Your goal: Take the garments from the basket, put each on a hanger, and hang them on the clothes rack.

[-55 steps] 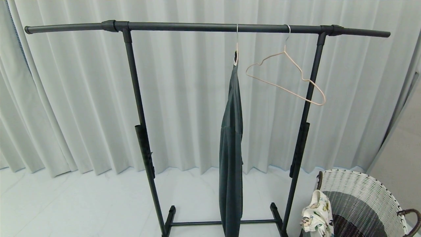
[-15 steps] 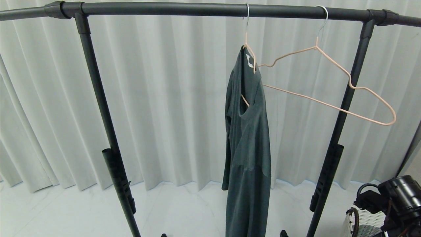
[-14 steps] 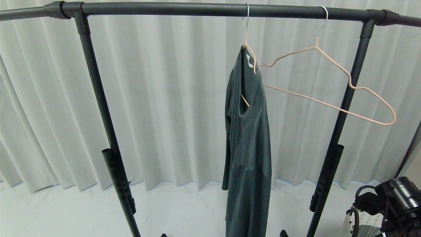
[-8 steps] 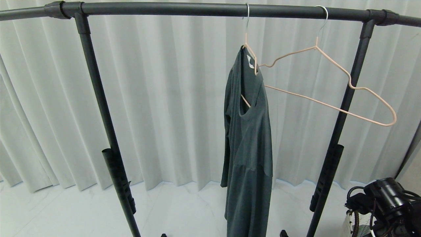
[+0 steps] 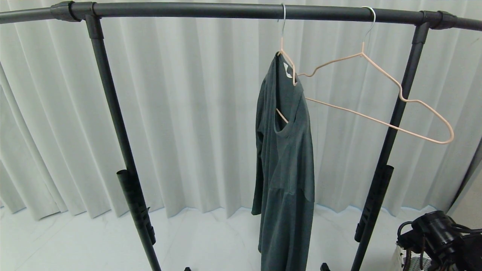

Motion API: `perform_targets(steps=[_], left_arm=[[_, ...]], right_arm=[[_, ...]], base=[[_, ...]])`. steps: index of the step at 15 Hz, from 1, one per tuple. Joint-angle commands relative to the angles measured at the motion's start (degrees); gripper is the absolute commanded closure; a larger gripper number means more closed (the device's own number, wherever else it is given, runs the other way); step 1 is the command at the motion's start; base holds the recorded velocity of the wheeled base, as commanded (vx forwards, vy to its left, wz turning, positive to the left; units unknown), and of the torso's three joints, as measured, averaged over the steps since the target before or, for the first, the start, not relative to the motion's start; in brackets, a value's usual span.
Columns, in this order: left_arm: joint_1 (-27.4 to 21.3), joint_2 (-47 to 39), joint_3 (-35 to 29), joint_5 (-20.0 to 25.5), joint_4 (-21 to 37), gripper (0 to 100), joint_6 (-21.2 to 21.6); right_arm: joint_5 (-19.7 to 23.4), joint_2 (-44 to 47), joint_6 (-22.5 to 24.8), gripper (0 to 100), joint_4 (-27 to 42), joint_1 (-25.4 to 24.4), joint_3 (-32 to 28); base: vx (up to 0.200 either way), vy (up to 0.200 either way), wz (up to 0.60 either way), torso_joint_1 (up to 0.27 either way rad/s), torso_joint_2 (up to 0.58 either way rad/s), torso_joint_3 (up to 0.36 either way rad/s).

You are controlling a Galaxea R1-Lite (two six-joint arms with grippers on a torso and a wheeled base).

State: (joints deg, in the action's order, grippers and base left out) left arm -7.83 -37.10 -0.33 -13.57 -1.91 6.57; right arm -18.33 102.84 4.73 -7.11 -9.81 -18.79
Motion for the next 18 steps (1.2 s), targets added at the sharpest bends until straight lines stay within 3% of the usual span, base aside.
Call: perform_targets(steps=[1, 3, 7, 12, 15, 18], left_arm=[[0.0, -0.1, 0.0, 0.0, 0.0, 0, 0.0], [-0.1, -0.1, 0.0, 0.3, 0.0, 0, 0.0], [-2.0, 0.2, 0.0, 0.4, 0.0, 0, 0.0], [-3.6, 0.2, 0.1, 0.4, 0.0, 0, 0.0], [-3.6, 0.5, 0.1, 0.4, 0.0, 0, -0.1], [-3.6, 1.4, 0.2, 0.7, 0.1, 0, -2.9]], right_arm=[[0.0, -1.3, -0.1, 100, 0.0, -0.6, 1.2], [0.0, -4.1, -1.8, 100, 0.8, -2.2, 1.3], [-0.4, -11.4, -13.2, 100, 8.7, -10.4, -1.5], [-0.4, -20.4, -30.5, 100, 25.5, -26.8, -18.9], [-0.4, -22.3, -35.5, 100, 28.9, -35.1, -25.2], [-0.5, -23.0, -36.2, 100, 29.0, -40.4, -28.3]], base=[[0.000, 0.000, 0.00, 0.000, 0.00, 0.000], [0.000, 0.000, 0.00, 0.000, 0.00, 0.000], [0.000, 0.000, 0.00, 0.000, 0.00, 0.000], [-0.040, 0.000, 0.00, 0.002, 0.00, 0.000], [-0.200, 0.000, 0.00, 0.012, 0.00, 0.001], [-0.200, 0.000, 0.00, -0.001, 0.00, 0.001]])
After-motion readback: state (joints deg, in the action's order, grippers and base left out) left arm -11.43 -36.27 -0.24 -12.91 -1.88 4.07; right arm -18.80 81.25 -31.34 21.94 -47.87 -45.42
